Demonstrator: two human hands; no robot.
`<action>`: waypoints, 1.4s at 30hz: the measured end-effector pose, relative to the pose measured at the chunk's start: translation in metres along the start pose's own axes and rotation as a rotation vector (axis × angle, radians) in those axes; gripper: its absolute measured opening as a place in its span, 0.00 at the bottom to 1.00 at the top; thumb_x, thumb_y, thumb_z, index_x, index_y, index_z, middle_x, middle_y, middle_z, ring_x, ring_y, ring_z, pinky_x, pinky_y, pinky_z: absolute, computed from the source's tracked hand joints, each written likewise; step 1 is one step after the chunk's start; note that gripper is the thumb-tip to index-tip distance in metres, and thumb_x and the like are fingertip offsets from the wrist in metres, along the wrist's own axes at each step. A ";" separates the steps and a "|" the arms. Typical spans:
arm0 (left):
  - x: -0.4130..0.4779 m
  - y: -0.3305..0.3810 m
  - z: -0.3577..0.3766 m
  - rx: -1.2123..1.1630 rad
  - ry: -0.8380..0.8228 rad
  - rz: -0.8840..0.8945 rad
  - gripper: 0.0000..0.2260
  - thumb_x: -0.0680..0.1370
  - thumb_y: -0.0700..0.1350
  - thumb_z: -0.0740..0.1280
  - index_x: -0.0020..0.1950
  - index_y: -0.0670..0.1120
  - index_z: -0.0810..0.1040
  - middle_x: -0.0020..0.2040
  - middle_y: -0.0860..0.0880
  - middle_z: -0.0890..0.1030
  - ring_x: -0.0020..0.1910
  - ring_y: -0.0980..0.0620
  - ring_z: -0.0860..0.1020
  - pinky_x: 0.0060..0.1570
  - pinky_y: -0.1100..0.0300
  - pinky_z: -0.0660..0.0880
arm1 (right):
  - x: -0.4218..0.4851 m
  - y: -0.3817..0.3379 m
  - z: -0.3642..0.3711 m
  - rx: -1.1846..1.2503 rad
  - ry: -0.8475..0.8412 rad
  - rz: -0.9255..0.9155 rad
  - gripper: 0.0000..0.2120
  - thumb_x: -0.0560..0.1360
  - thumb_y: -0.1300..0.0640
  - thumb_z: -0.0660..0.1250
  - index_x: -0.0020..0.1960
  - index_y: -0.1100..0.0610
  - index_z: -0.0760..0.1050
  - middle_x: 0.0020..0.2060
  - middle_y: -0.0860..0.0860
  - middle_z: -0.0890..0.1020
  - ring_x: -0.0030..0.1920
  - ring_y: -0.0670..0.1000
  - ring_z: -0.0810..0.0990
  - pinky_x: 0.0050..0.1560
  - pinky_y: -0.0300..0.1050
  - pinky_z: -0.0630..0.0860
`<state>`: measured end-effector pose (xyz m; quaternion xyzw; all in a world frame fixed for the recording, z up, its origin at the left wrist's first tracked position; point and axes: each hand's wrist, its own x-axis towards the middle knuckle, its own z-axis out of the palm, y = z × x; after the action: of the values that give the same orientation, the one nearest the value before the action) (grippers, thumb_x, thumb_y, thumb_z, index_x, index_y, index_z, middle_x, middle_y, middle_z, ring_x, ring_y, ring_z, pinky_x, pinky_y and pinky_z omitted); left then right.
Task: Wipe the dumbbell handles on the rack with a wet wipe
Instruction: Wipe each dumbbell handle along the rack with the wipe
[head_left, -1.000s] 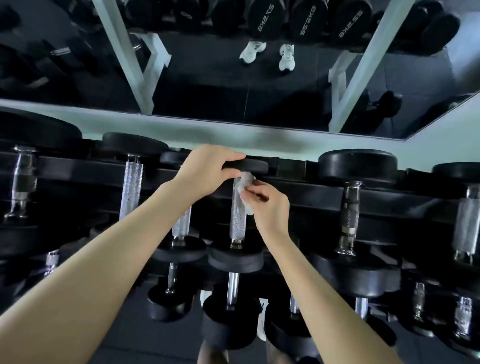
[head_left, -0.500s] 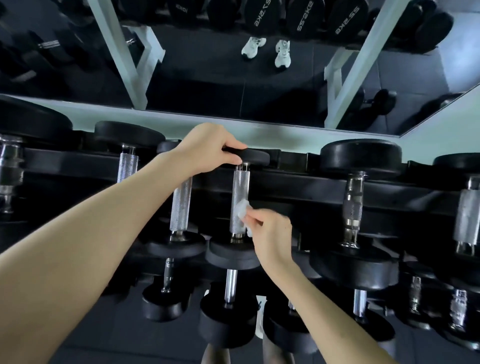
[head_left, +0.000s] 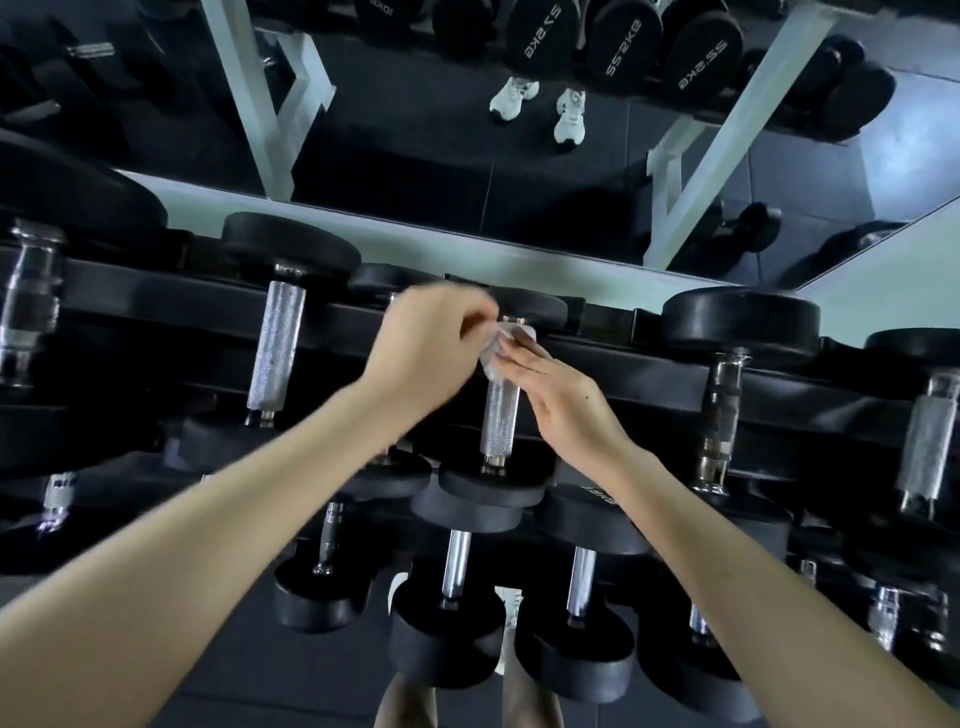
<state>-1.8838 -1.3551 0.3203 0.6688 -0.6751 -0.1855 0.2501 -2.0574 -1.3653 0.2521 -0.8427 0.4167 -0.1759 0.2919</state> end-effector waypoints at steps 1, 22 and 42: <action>-0.012 0.000 0.007 -0.062 -0.062 -0.102 0.07 0.76 0.43 0.67 0.49 0.45 0.83 0.44 0.48 0.84 0.44 0.50 0.80 0.48 0.55 0.76 | 0.000 0.001 -0.002 0.039 0.032 -0.006 0.20 0.75 0.74 0.60 0.64 0.63 0.74 0.66 0.55 0.74 0.70 0.48 0.65 0.71 0.32 0.56; -0.032 -0.004 0.058 -0.340 -0.082 -0.373 0.16 0.74 0.41 0.71 0.62 0.44 0.79 0.55 0.48 0.81 0.53 0.53 0.79 0.53 0.66 0.72 | -0.016 -0.024 0.018 0.438 0.275 0.506 0.11 0.76 0.59 0.68 0.58 0.56 0.80 0.42 0.46 0.75 0.40 0.45 0.75 0.41 0.31 0.71; -0.004 -0.011 0.043 -0.207 -0.247 -0.364 0.10 0.77 0.43 0.66 0.57 0.45 0.82 0.53 0.45 0.81 0.52 0.48 0.78 0.50 0.62 0.70 | 0.012 -0.030 0.019 0.142 0.312 0.423 0.12 0.79 0.60 0.62 0.59 0.64 0.76 0.46 0.57 0.76 0.45 0.52 0.75 0.45 0.34 0.69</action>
<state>-1.9008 -1.3556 0.2787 0.7225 -0.5463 -0.3761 0.1953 -2.0222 -1.3543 0.2576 -0.6769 0.6101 -0.2677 0.3128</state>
